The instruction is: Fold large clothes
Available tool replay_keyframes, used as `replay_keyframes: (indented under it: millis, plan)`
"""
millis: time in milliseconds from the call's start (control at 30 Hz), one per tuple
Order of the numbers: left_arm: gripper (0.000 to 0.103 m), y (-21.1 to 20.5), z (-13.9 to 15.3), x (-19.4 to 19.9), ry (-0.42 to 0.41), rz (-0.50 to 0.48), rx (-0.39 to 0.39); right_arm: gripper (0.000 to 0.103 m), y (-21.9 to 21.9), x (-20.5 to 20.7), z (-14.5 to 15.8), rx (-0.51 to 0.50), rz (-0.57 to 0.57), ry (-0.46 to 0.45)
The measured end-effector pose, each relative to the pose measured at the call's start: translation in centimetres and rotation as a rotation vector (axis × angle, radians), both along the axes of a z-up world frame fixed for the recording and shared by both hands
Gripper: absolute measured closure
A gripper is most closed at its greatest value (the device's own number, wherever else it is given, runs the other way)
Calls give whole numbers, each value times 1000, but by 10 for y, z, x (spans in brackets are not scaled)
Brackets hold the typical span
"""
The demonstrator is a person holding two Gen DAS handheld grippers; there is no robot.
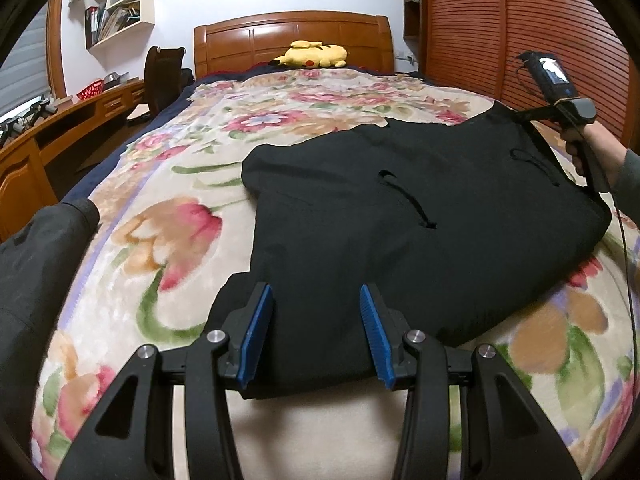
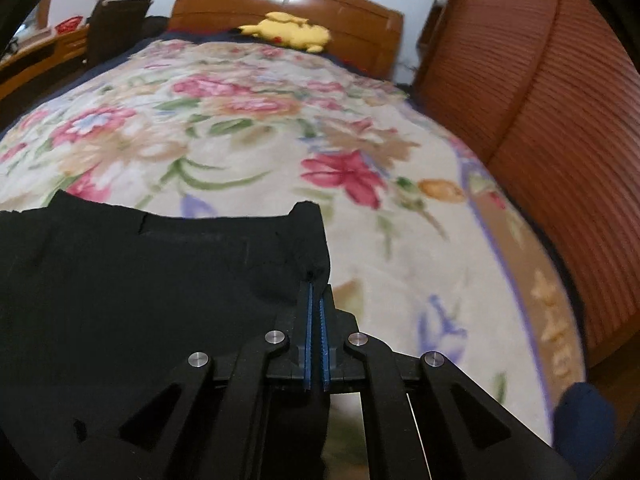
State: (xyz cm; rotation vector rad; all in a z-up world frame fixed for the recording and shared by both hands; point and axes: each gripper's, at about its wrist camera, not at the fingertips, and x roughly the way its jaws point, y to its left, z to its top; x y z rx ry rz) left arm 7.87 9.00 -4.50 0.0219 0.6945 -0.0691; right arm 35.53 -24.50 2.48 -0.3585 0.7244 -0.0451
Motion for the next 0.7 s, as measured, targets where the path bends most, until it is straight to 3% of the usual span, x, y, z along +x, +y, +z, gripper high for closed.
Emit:
replay_keyframes:
  millis: [67,133,200,300,700]
  plan:
    - [59,-1,0,-1,1,-1,0,99,0,-6,7,26,6,-18]
    - [59,-1,0,-1,2,-2,0,85,3,-17,16,43,15,-19]
    - [59,-1,0,-2,3,-3,-2,51,8,-30,23,61,53,-27]
    - [59,-1,0,-1,6,-4,-5,37,21,-63,26,75,150,-30]
    - [56,-3,-2,1,21,-10,12,33,49,-181,-1,161,315,35]
